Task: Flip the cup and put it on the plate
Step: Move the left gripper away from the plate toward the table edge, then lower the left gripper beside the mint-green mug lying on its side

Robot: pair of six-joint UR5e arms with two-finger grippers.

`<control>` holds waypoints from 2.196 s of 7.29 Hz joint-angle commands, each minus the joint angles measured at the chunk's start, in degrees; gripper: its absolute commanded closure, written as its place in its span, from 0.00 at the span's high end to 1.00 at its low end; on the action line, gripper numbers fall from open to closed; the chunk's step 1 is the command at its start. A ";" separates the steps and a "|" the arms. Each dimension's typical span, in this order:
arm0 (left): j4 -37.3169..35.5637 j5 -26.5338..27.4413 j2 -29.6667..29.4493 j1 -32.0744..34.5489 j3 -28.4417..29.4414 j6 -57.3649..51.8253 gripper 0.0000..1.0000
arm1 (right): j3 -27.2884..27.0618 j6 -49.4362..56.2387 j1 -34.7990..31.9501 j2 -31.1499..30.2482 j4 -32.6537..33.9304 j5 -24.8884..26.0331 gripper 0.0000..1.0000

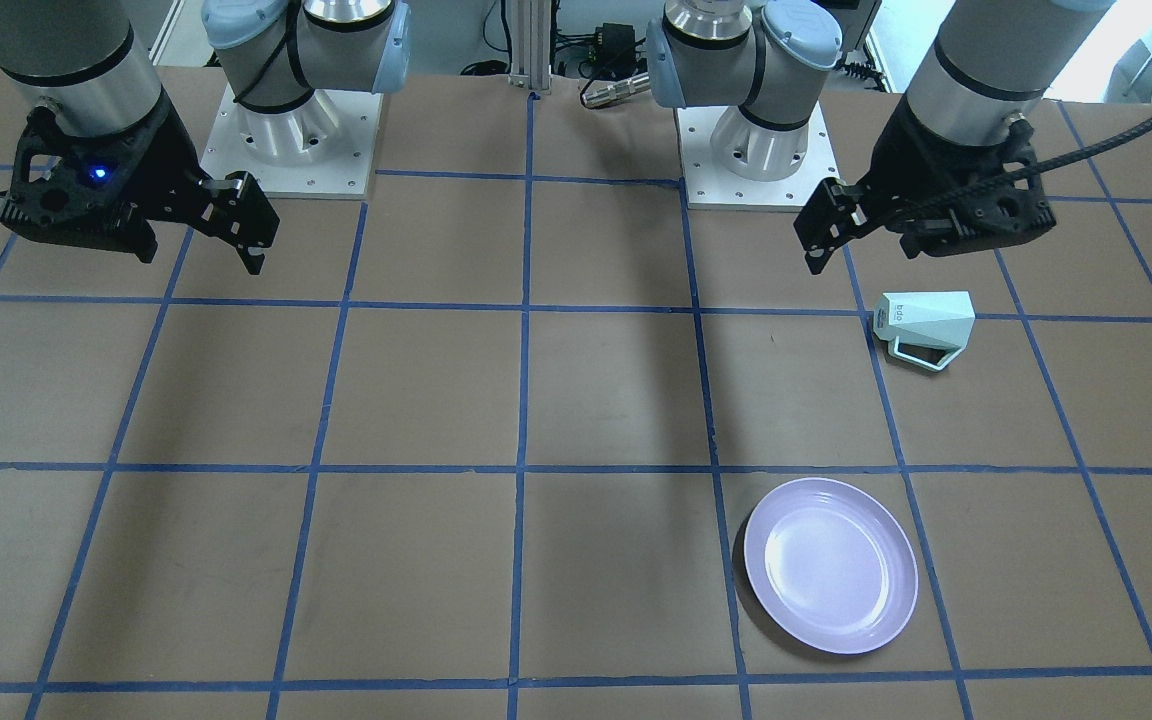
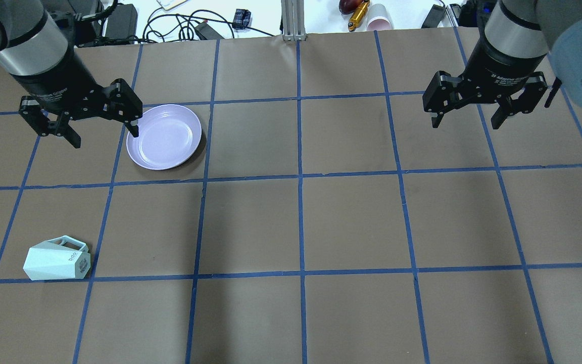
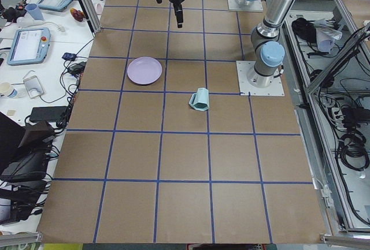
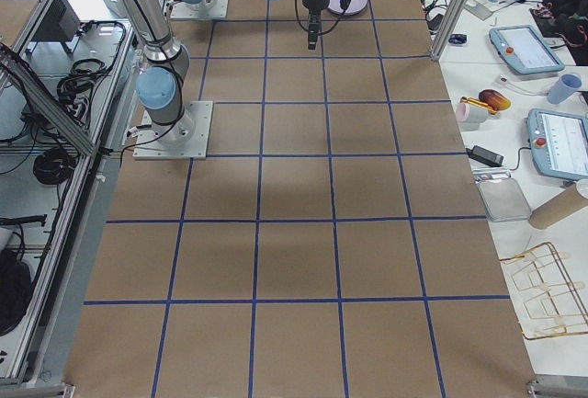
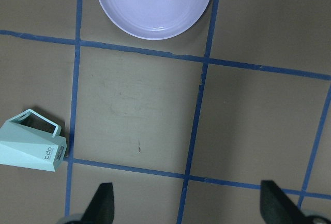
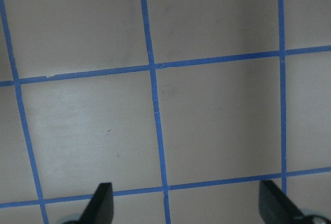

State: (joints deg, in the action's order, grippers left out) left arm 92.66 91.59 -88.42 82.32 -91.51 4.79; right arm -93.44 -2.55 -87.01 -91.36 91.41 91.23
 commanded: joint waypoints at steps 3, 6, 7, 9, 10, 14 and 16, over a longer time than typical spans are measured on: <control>0.16 -0.45 -0.26 -11.45 0.36 -9.33 1.00 | 0.02 0.00 0.00 -0.05 0.00 0.09 1.00; 1.03 -7.72 -1.31 -23.29 -0.34 -21.79 1.00 | 0.02 0.00 0.00 -0.04 0.00 0.09 1.00; 1.64 -8.09 -2.10 -27.26 -0.43 -28.28 1.00 | 0.02 0.00 0.00 -0.05 0.00 0.09 1.00; 2.96 -8.36 -3.68 -33.16 -0.60 -39.54 1.00 | 0.02 0.00 0.00 -0.05 0.00 0.09 1.00; 3.84 -9.84 -4.82 -36.32 -0.60 -44.55 1.00 | 0.02 0.00 0.00 -0.05 0.00 0.09 1.00; 5.96 -12.40 -9.92 -43.98 -3.41 -57.41 1.00 | 0.02 0.00 0.00 0.04 0.00 0.09 1.00; 5.87 -12.58 -12.90 -46.01 -4.90 -61.11 1.00 | 0.02 0.00 0.00 -0.04 0.00 0.09 1.00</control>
State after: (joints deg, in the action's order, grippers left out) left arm 98.53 79.20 -99.47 37.75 -95.55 -54.14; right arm -93.43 -2.55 -87.01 -91.35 91.41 91.32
